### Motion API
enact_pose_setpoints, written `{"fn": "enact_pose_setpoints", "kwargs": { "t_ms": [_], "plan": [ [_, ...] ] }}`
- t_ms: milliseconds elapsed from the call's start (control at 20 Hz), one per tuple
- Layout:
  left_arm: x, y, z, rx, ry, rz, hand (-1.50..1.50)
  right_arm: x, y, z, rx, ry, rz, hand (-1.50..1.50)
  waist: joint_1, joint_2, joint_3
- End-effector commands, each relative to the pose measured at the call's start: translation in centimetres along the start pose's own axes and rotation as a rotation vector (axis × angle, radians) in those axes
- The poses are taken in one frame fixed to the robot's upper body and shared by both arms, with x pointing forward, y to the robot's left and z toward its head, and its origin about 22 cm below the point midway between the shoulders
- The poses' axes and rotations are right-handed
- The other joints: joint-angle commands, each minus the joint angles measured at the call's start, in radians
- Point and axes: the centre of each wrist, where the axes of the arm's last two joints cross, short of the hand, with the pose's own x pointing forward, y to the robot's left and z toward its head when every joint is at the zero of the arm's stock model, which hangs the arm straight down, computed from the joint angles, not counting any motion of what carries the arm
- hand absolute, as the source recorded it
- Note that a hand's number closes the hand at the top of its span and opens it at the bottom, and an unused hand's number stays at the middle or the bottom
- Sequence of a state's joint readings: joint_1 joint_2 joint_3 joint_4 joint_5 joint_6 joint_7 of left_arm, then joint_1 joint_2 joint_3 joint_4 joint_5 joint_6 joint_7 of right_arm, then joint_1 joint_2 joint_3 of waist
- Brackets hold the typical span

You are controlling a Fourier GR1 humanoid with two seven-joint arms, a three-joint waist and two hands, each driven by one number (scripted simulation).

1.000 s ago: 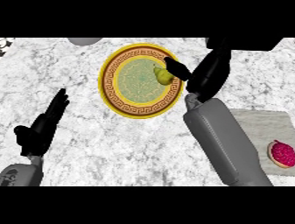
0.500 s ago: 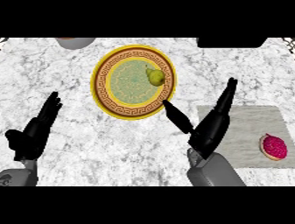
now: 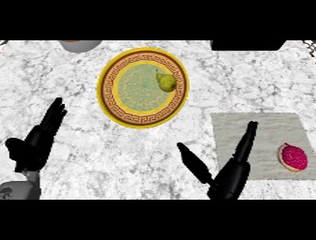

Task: Pick the pear from the placemat and place it in the plate

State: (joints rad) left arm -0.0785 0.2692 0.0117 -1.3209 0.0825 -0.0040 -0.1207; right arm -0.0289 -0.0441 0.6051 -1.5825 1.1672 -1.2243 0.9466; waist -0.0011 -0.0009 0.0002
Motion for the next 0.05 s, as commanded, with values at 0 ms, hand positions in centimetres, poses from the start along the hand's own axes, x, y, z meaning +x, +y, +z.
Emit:
{"fn": "enact_pose_setpoints", "kwargs": {
  "t_ms": [0],
  "plan": [
    [0.47, 1.10, -0.35, 0.005, -0.018, -0.007, 0.00, -1.28, -1.94, 0.98, -0.056, -0.012, -0.020, -1.50, -0.002, 0.000, 0.000]
  ]
}}
